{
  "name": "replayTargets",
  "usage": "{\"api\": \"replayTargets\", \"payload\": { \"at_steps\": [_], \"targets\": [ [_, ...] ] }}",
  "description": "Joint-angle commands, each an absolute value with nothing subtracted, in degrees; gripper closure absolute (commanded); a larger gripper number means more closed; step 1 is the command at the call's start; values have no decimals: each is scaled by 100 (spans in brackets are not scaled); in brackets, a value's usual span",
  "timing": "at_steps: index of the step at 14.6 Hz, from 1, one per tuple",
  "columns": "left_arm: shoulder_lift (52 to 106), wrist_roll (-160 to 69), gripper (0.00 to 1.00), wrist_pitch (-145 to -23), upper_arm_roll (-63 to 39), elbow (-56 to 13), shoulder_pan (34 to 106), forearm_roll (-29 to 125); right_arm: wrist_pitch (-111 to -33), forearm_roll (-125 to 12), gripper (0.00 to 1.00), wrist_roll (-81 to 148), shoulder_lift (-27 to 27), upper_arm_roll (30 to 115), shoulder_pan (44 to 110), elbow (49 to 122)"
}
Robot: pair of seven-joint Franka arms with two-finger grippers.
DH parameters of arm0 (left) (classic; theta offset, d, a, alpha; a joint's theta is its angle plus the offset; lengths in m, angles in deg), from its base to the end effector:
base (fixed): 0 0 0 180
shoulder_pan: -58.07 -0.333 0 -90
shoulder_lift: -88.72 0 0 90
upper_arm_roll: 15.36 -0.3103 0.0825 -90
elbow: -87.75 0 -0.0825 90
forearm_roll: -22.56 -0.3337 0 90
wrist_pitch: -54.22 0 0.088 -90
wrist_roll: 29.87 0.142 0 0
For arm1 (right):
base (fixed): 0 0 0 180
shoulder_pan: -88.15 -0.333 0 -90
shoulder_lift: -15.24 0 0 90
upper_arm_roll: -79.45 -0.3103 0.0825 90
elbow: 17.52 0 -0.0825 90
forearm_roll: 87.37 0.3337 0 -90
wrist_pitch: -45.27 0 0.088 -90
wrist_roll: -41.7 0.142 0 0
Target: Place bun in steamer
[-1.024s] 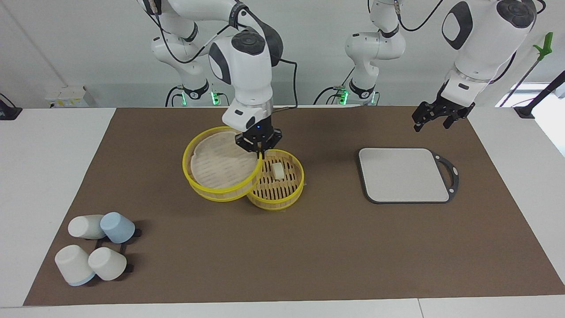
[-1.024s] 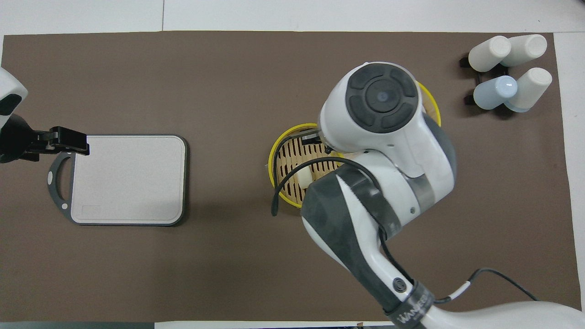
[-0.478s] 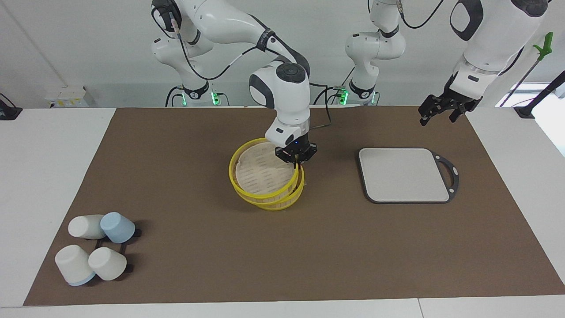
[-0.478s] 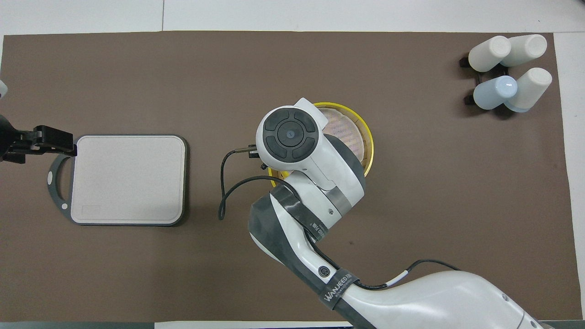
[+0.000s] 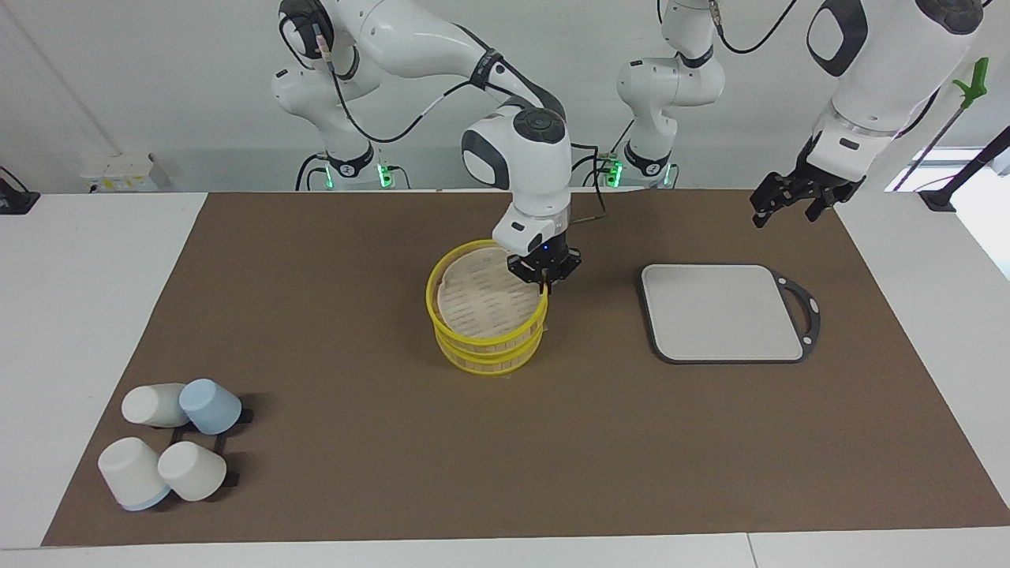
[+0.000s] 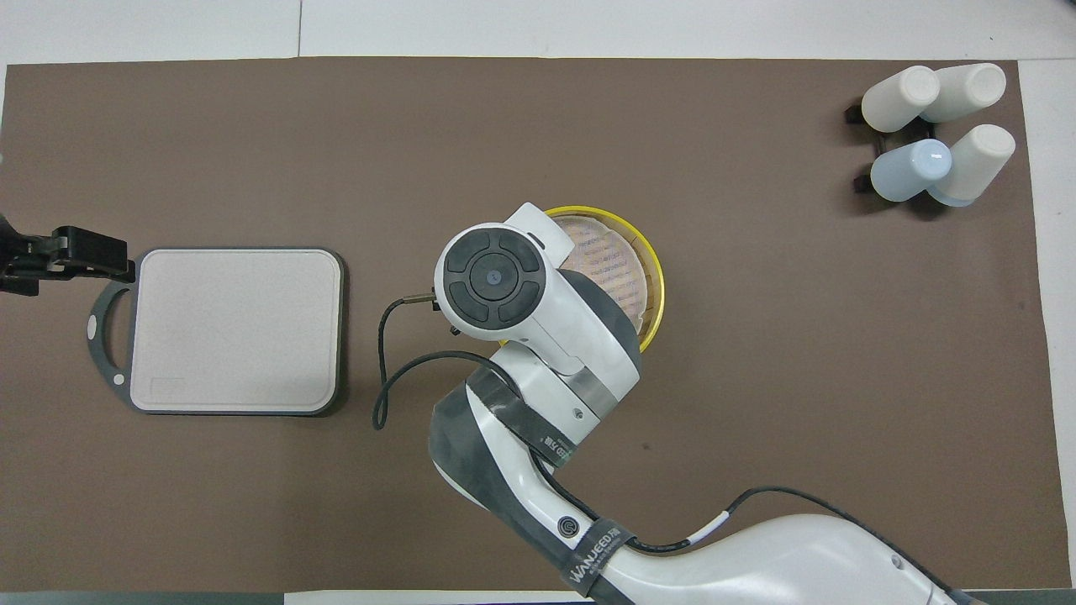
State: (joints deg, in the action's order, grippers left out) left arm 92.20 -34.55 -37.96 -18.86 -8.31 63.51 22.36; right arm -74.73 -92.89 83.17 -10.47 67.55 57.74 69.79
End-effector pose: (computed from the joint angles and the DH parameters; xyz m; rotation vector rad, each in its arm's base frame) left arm 0.4874 -0.0152 0.5725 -3.1405 -0.0747 0.0111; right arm 0.5001 0.4194 0.3969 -3.0483 -0.0479 -0.1482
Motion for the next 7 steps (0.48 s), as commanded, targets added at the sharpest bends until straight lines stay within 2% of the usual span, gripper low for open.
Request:
{"api": "replayTargets", "payload": {
  "at_steps": [1, 7],
  "targets": [
    [9452, -3330, 0, -3683, -1809, -911, 6229, 2265, -7557, -9282, 100, 8424, -1025, 6785, 5756, 7168],
    [9452, -3189, 0, -3649, -1809, -998, 6238, 2265, -7593, -9466, 100, 8442, -1016, 6794, 5738, 7327]
  ]
}}
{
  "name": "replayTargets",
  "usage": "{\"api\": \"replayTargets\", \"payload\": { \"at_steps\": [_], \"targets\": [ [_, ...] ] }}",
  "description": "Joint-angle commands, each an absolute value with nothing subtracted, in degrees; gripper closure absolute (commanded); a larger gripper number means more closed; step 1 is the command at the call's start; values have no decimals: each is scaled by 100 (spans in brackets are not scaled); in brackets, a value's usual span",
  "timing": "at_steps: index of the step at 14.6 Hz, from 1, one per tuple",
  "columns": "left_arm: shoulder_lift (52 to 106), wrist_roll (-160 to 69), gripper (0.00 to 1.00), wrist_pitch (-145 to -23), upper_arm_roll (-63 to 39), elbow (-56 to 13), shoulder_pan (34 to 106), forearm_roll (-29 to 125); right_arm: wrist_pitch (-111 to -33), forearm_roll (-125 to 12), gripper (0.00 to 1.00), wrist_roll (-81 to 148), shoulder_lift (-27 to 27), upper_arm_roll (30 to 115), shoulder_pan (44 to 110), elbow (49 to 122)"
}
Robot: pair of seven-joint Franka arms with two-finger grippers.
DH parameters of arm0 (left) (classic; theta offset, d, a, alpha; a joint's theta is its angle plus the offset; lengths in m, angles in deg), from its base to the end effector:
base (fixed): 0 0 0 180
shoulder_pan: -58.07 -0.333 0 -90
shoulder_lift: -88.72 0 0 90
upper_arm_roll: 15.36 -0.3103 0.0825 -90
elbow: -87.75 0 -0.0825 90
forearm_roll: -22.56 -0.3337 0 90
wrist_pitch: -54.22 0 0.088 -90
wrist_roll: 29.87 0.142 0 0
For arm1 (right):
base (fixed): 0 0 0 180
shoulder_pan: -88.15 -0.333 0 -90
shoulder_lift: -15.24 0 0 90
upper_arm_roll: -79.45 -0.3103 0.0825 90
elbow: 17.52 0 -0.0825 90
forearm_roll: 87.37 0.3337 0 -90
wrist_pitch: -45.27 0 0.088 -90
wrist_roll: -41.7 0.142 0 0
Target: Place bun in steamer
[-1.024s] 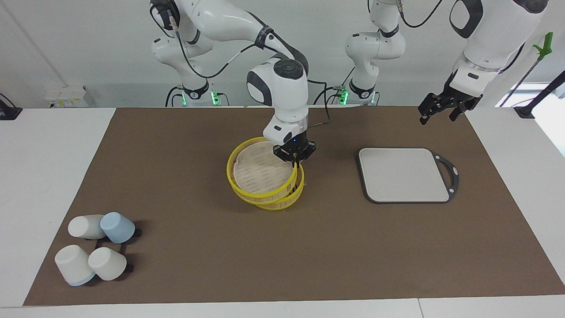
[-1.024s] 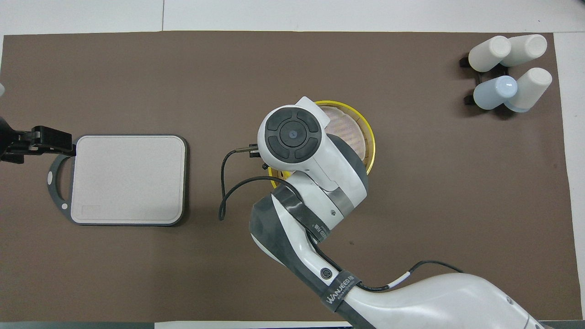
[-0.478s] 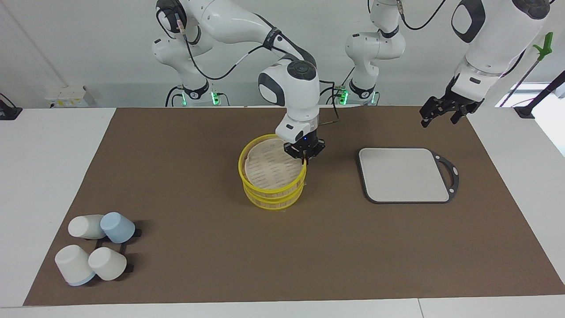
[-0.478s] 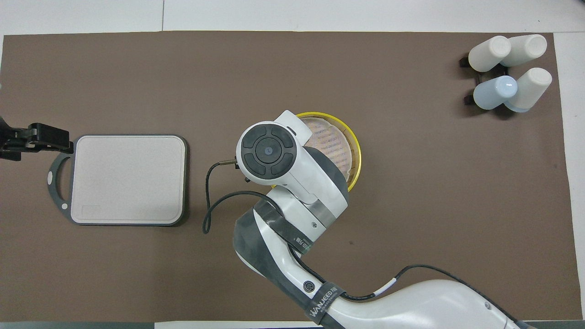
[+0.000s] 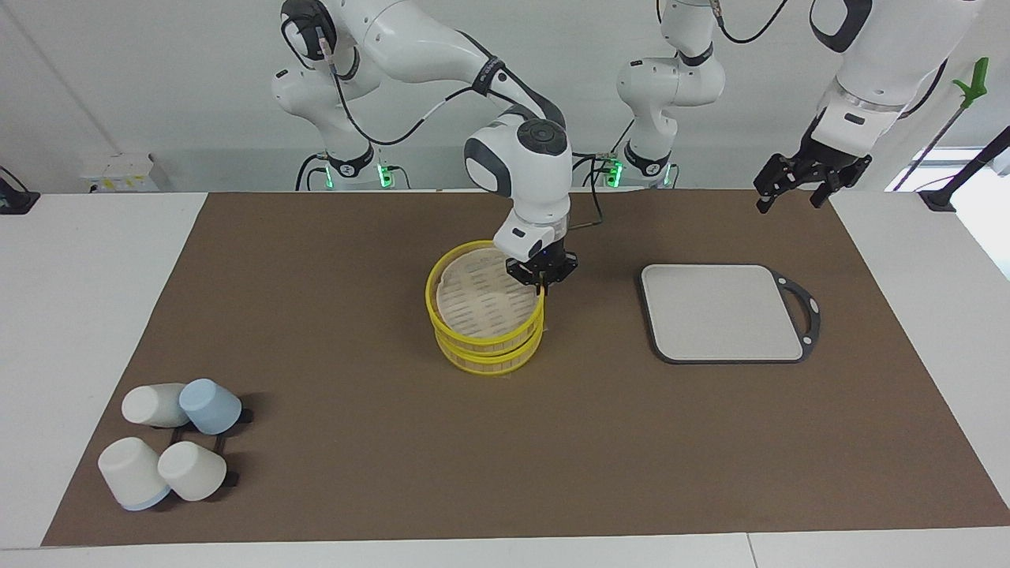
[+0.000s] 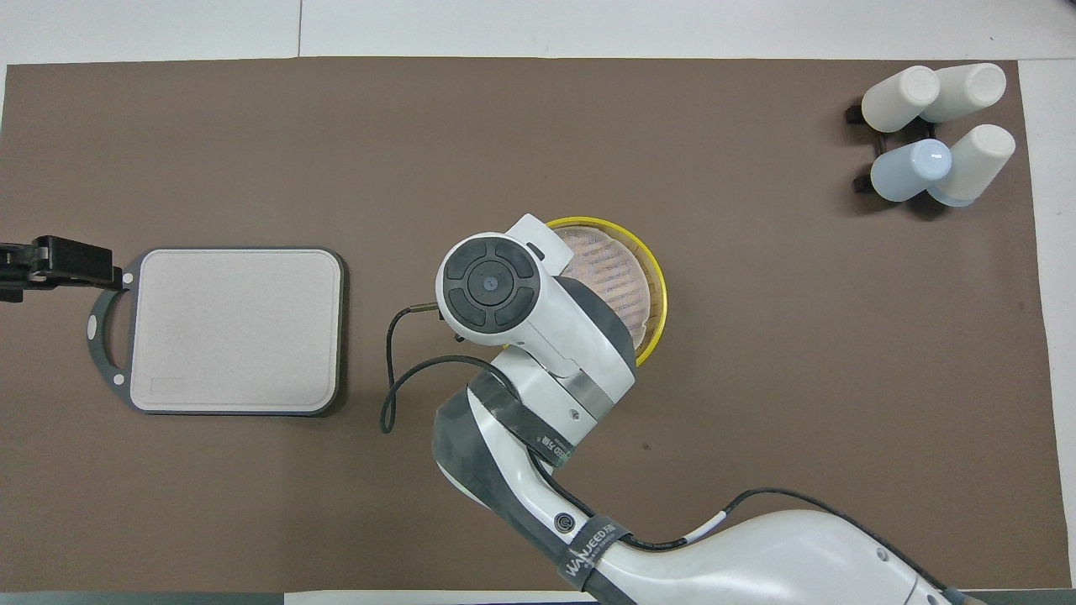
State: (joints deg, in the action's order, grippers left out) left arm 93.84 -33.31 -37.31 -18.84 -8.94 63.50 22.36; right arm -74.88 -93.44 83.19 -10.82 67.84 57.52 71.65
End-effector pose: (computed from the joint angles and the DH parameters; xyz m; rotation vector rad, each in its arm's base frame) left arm 0.4780 -0.0146 0.5806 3.1394 0.0403 -0.0015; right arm 0.4959 0.4160 0.3787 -3.0798 -0.0580 -0.1168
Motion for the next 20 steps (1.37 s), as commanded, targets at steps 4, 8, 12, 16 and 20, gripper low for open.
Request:
{"api": "replayTargets", "payload": {
  "at_steps": [4, 8, 12, 16, 20],
  "targets": [
    [9452, -3189, 0, -3543, -1800, -981, 6238, 2273, -7785, -9475, 100, 8503, -1016, 6794, 5730, 7344],
    [9470, -3189, 0, -3543, -1818, -963, 6246, 2274, -8226, -9475, 100, 8512, -1024, 6794, 5738, 7467],
    [9479, -3189, 0, -3578, -1826, -990, 6246, 2274, -8462, -9484, 100, 8530, -981, 6794, 5756, 7748],
    [9479, -3198, 0, -3604, -1826, -990, 6255, 2274, -8525, -9484, 100, 8785, -875, 6794, 5747, 8038],
    [9479, -3189, 0, -3604, -1861, -990, 6246, 2274, -8507, -9484, 100, 8855, -857, 6785, 5738, 8048]
  ]
}}
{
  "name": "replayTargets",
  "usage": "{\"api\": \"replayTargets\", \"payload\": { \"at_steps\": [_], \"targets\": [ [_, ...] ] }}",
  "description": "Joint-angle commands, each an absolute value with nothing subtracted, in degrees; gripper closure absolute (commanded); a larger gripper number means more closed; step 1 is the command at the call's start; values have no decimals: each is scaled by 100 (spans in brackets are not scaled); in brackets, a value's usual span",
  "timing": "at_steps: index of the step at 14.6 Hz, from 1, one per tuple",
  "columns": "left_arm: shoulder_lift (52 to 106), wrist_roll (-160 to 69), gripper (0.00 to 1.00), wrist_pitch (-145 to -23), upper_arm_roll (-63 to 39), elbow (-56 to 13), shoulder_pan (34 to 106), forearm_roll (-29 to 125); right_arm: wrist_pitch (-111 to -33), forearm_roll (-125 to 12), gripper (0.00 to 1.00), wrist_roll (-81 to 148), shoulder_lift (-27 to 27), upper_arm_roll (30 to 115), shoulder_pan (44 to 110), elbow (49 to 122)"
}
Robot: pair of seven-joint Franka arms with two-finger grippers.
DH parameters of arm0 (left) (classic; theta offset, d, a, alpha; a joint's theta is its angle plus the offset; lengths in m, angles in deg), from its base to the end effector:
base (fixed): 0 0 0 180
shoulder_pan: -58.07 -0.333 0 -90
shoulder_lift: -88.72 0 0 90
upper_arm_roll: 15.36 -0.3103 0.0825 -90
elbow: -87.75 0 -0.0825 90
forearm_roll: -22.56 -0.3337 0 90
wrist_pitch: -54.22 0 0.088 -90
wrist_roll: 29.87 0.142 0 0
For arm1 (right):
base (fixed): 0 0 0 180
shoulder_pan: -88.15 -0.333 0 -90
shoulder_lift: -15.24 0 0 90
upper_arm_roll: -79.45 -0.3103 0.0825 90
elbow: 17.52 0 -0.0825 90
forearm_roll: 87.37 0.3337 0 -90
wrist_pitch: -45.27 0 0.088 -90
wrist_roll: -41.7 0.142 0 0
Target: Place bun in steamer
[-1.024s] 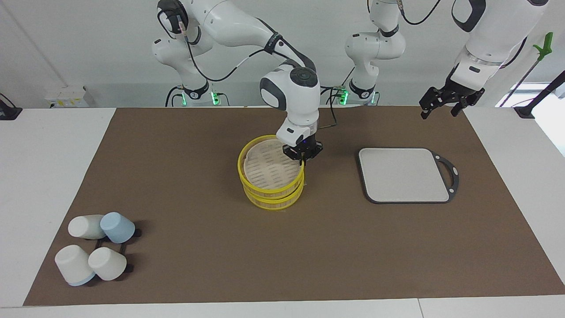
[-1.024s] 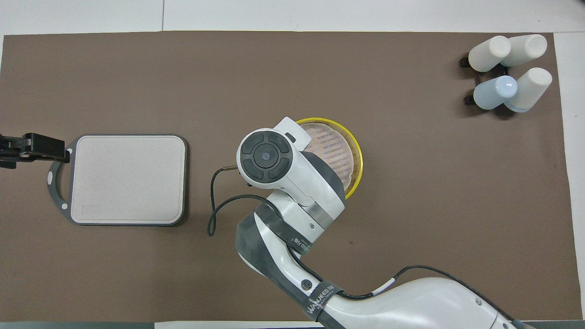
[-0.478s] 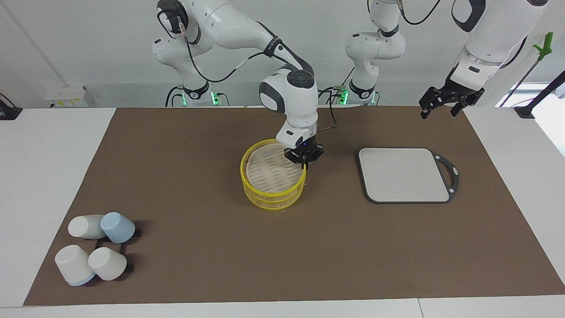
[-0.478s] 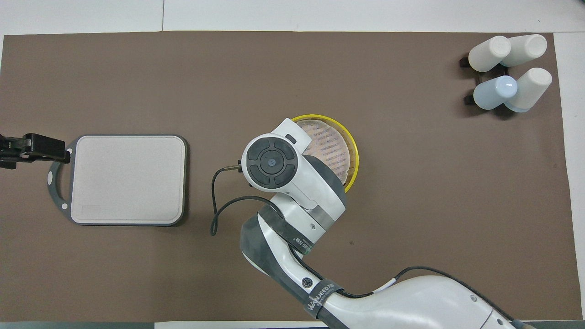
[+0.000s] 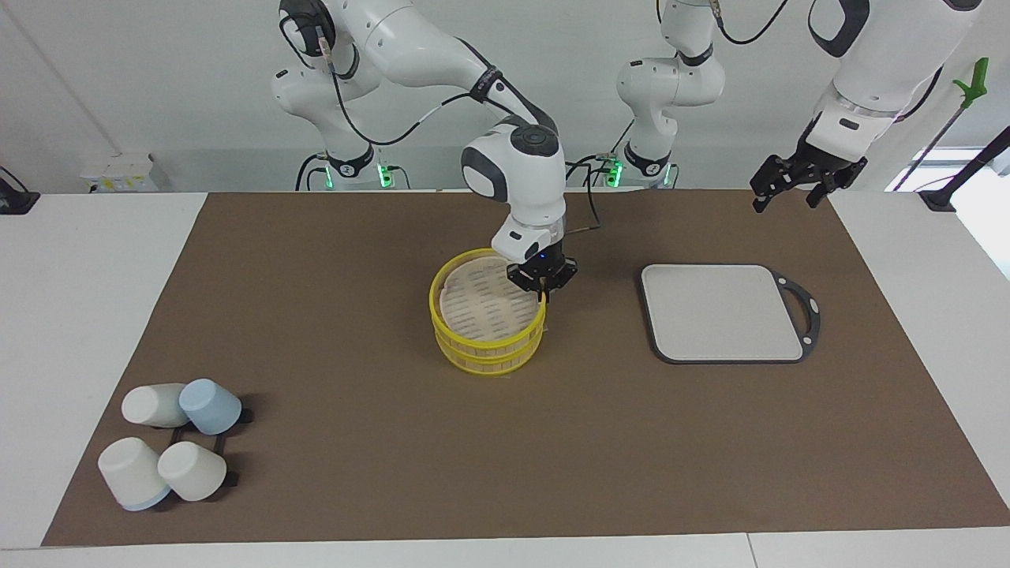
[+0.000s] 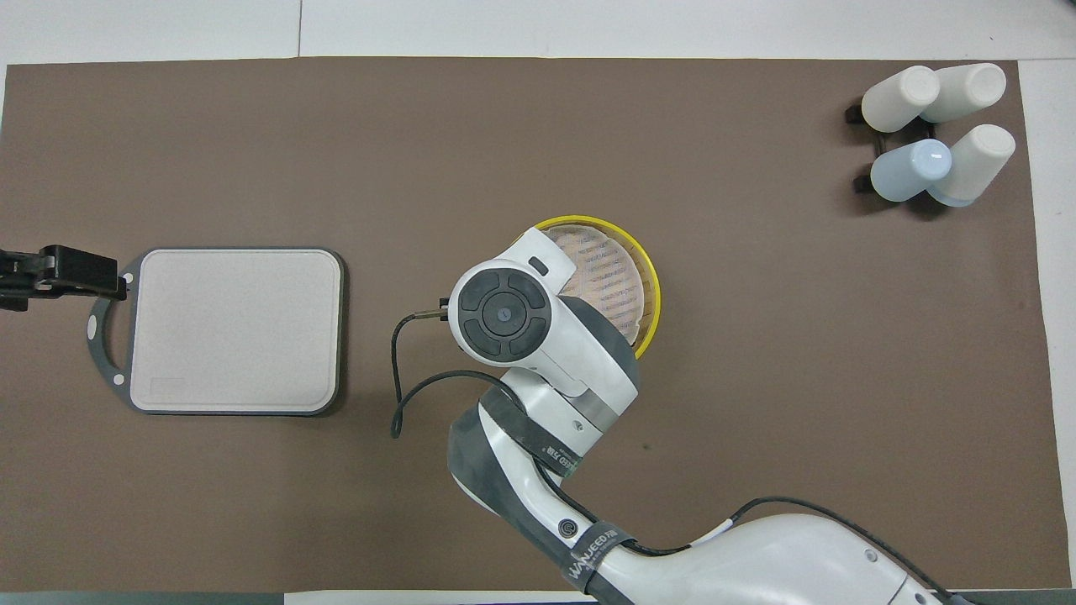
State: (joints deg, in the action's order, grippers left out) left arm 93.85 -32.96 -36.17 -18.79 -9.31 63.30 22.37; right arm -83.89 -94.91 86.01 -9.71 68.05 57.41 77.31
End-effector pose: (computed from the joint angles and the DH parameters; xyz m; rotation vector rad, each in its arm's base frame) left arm 0.4747 -0.0133 0.5763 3.1402 0.0348 -0.0426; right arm 0.4934 0.4175 0.3642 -3.0345 -0.0168 -0.2208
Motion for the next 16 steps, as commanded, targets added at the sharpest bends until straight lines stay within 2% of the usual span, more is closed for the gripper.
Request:
{"api": "replayTargets", "payload": {
  "at_steps": [1, 3, 4, 5, 6, 10, 13, 15, 16],
  "targets": [
    [9479, -3198, 0, -3604, -1862, -990, 6246, 2274, -8516, -9484, 100, 8864, -866, 6785, 5738, 8048],
    [9479, -3198, 0, -3604, -1862, -990, 6246, 2274, -8533, -9484, 100, 8908, -866, 6785, 5747, 8056],
    [9479, -3189, 0, -3613, -1862, -990, 6246, 2274, -8542, -9484, 53, 8908, -857, 6785, 5747, 8065],
    [9479, -3198, 0, -3604, -1862, -990, 6246, 2274, -8551, -9484, 20, 8899, -866, 6785, 5747, 8065],
    [9479, -3189, 0, -3613, -1862, -990, 6246, 2274, -8551, -9484, 0, 8864, -857, 6785, 5739, 8074],
    [9479, -3189, 0, -3604, -1870, -990, 6238, 2274, -8569, -9467, 0, 8837, -875, 6776, 5878, 8048],
    [9479, -3181, 0, -3604, -1879, -990, 6229, 2274, -9270, -9396, 0, 8724, -971, 6776, 5959, 8012],
    [9479, -3181, 0, -3604, -1897, -998, 6237, 2274, -9220, -9475, 0, 8741, -963, 6785, 5915, 7786],
    [9487, -3181, 0, -3604, -1897, -998, 6238, 2274, -8914, -9510, 0, 8741, -1006, 6803, 5879, 7540]
  ]
}}
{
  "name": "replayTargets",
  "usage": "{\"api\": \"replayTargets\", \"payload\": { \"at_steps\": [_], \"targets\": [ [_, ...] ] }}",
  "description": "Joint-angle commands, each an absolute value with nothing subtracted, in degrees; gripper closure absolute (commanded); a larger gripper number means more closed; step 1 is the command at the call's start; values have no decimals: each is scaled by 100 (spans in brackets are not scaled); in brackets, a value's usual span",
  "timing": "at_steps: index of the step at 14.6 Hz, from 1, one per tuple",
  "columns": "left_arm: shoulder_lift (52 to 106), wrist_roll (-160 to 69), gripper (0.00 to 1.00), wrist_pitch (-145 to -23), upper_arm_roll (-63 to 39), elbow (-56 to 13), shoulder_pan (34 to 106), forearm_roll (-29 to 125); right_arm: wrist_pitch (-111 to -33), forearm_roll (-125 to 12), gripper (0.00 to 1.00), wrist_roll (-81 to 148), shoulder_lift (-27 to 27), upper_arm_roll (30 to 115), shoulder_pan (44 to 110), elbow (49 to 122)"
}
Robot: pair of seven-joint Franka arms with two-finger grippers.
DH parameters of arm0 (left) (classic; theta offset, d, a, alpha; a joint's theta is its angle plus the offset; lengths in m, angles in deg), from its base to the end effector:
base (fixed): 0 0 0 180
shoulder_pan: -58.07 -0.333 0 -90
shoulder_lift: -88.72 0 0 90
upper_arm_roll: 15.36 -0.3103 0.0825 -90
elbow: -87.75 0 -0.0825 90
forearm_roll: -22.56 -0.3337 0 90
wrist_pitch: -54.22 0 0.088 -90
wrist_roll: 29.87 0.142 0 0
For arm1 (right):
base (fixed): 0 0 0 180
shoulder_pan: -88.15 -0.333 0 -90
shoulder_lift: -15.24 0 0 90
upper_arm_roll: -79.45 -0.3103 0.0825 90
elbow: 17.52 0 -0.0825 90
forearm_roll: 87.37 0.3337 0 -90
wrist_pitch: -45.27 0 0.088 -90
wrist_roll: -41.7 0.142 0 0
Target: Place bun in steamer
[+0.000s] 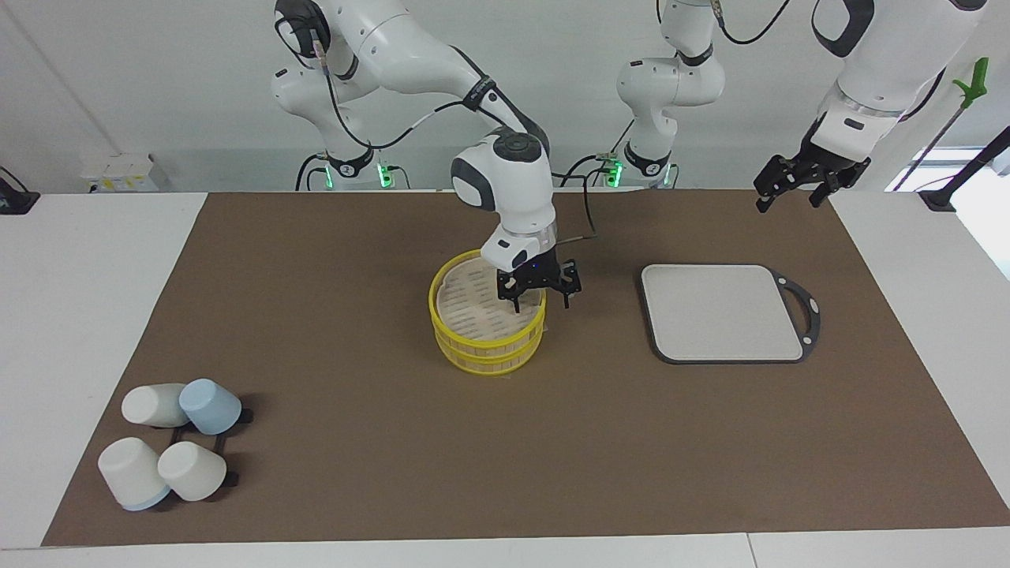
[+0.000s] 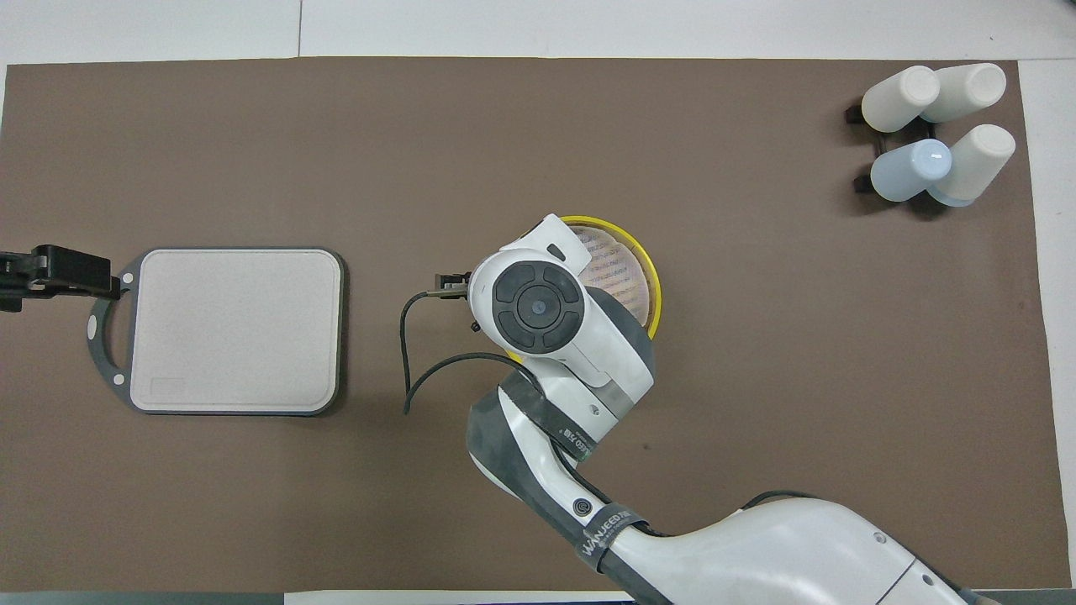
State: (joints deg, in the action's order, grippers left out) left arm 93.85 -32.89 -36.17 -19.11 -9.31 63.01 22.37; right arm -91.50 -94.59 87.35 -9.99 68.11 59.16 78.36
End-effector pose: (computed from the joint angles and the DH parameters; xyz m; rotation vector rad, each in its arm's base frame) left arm 0.4748 -0.0081 0.5762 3.1394 0.0495 -0.0426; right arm 0.5141 0.4111 0.3685 -2.9433 0.0642 -0.3252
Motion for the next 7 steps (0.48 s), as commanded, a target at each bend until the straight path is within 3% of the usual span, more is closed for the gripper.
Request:
{"api": "replayTargets", "payload": {
  "at_steps": [1, 4, 7],
  "targets": [
    [9487, -3181, 0, -3604, -1897, -998, 6238, 2274, -8433, -9737, 0, 8671, -1042, 6812, 5914, 7303],
    [9487, -3181, 0, -3604, -1897, -998, 6238, 2274, -6886, -10249, 0, 8198, -1016, 6785, 6133, 6345],
    [9487, -3181, 0, -3604, -1897, -998, 6229, 2274, -6049, -9899, 0, 6629, -420, 6776, 6966, 6360]
  ]
}}
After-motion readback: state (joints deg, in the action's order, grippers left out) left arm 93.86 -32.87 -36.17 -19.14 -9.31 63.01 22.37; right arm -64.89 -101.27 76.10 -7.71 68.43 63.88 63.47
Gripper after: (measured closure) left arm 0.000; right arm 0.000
